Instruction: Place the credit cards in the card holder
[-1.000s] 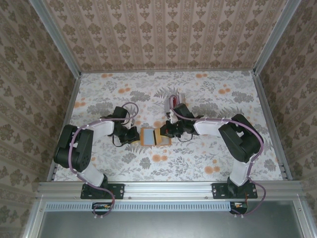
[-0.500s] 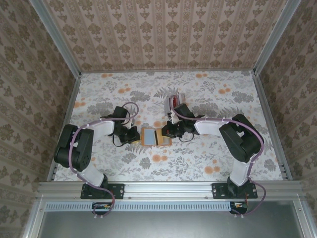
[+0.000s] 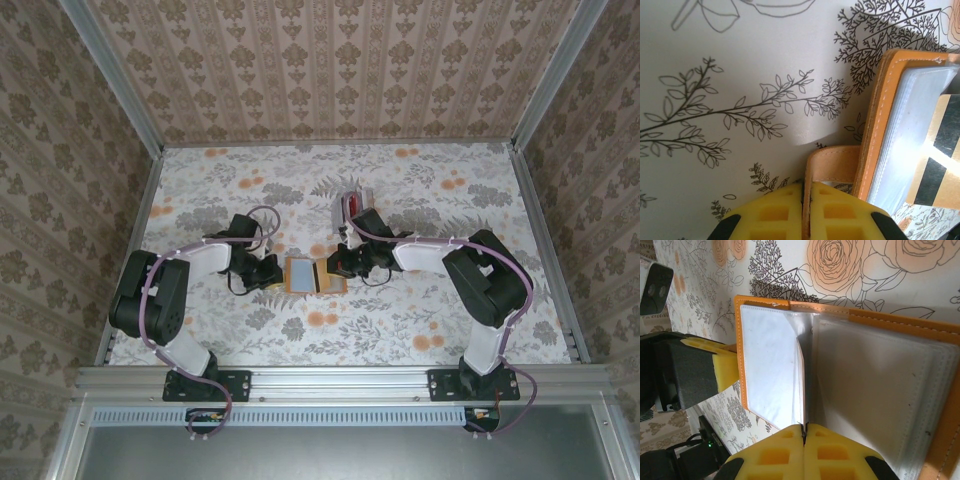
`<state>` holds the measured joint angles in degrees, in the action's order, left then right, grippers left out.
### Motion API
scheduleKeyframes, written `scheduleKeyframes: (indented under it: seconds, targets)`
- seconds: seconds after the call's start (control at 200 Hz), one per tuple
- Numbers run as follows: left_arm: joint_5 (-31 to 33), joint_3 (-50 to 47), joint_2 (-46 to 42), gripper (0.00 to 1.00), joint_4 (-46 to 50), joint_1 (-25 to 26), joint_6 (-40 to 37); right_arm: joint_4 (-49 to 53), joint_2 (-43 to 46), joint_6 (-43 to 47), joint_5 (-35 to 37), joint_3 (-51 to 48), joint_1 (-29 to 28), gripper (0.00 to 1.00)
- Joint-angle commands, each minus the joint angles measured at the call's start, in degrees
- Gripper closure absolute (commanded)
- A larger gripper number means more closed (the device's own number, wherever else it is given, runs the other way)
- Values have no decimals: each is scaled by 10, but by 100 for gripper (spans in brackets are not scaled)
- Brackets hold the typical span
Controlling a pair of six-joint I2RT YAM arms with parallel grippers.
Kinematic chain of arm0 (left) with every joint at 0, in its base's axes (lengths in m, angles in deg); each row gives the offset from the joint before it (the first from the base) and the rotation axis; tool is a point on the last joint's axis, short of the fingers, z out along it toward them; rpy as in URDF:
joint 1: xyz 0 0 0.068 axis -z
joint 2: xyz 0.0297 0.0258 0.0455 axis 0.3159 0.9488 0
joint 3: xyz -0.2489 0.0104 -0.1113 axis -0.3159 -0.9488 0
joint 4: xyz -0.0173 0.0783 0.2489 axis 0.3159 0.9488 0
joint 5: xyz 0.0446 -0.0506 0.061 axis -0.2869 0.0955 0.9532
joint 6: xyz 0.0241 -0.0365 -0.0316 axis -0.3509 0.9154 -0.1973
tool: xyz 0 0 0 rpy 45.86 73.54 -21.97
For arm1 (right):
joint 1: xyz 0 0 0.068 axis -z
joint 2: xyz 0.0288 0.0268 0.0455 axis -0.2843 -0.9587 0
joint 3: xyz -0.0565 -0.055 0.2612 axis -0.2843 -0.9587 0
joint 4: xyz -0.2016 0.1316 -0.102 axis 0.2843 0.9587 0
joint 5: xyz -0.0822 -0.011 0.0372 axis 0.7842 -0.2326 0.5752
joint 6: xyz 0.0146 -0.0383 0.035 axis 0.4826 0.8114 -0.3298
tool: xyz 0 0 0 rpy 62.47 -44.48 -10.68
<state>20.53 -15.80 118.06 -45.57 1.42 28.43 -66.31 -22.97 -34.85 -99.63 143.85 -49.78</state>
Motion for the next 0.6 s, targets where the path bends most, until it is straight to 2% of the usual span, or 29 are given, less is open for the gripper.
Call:
scheduleKeyframes:
  seconds: [0.0, 0.595]
  targets:
    - [-9, -3, 23, 98, -32, 10, -4, -2, -1, -11, 19, -7, 2, 98]
    - [-9, 2, 31, 99, -35, 20, 1, -68, -60, -35, 7, 9, -5, 98]
